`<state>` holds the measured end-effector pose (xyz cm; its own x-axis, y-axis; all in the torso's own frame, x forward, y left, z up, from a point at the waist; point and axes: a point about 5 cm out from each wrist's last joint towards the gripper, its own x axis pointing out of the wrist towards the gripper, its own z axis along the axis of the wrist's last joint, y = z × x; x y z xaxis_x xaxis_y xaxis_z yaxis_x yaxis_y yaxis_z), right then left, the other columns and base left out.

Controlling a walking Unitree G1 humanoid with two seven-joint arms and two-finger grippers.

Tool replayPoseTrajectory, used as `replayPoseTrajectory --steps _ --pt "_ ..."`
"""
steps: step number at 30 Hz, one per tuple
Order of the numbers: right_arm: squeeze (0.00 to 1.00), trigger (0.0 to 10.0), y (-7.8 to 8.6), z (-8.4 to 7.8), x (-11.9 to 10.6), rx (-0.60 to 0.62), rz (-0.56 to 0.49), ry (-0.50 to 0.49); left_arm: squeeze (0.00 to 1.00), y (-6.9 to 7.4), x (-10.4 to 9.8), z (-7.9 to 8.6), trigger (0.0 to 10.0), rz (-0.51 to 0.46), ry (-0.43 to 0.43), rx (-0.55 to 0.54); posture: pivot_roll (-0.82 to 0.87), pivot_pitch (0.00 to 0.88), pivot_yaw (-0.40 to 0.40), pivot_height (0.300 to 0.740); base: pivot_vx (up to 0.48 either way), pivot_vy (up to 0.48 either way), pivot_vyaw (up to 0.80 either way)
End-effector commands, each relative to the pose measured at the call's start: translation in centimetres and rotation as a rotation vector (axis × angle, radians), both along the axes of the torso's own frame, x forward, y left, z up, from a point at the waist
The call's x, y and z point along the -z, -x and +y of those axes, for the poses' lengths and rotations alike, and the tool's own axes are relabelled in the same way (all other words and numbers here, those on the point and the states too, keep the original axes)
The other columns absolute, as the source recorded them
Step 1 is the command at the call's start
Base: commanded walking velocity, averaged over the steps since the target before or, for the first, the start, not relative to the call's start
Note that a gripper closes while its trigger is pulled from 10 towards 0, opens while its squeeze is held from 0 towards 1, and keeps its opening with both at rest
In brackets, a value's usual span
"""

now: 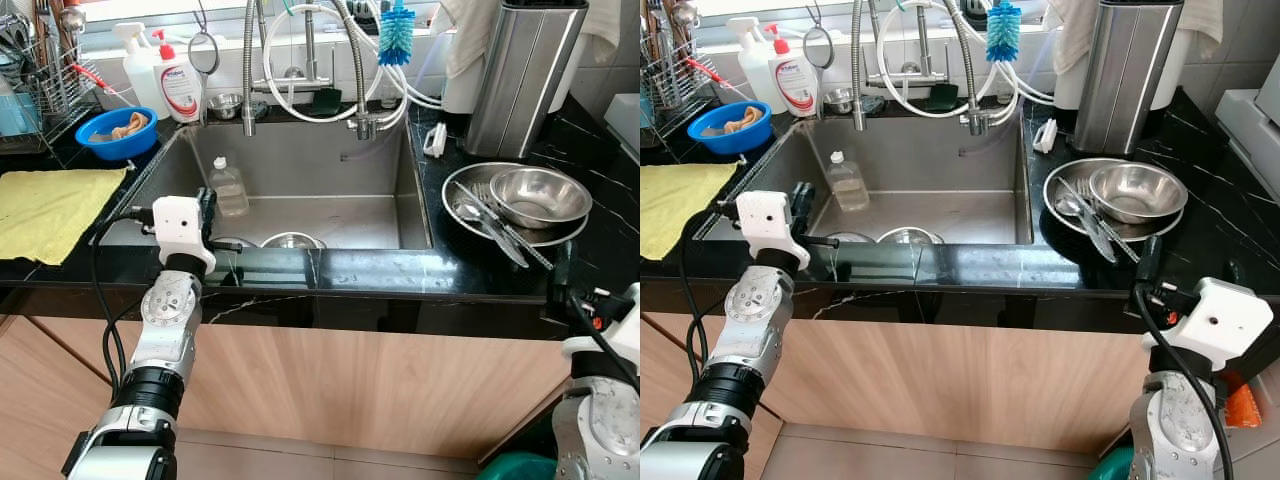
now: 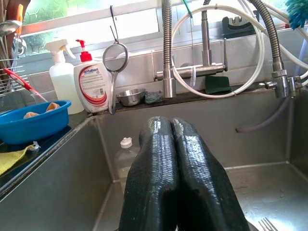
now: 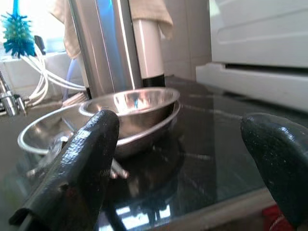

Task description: Kitchen organization

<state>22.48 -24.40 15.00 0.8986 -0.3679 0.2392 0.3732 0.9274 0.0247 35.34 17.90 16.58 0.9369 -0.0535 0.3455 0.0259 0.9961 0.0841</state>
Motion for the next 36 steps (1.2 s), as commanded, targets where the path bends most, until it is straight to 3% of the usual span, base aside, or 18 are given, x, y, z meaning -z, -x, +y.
replayPoseTrajectory --steps 1,12,22,29,36 --pt "0.0 10.0 -0.1 0.2 0.2 -0.025 0.002 0.0 0.0 0.1 -0.2 0.2 10.0 0.0 -0.019 0.0 -0.09 0.0 0.105 0.74 0.0 0.0 0.0" --pt "0.0 10.0 -0.8 0.4 0.4 -0.108 0.013 0.003 0.0 0.0 -0.3 0.2 10.0 -0.003 -0.024 -0.002 -0.08 0.0 0.104 0.74 0.0 0.0 0.0" --pt "0.0 10.0 -1.3 -0.2 0.0 -0.109 0.003 0.025 0.0 0.0 -0.4 0.1 10.0 -0.006 -0.023 0.001 -0.08 0.0 0.103 0.74 0.0 0.0 0.0" --pt "0.0 10.0 -1.8 -0.3 1.0 -0.119 0.082 0.038 0.0 0.0 -0.4 0.2 10.0 -0.006 -0.024 -0.006 -0.08 0.0 0.102 0.74 0.0 0.0 0.0" --pt "0.0 10.0 -2.2 -0.5 0.8 -0.139 0.076 0.05 0.0 -0.1 -0.5 0.2 10.0 -0.009 -0.022 -0.008 -0.08 0.0 0.102 0.74 0.0 0.0 0.0"
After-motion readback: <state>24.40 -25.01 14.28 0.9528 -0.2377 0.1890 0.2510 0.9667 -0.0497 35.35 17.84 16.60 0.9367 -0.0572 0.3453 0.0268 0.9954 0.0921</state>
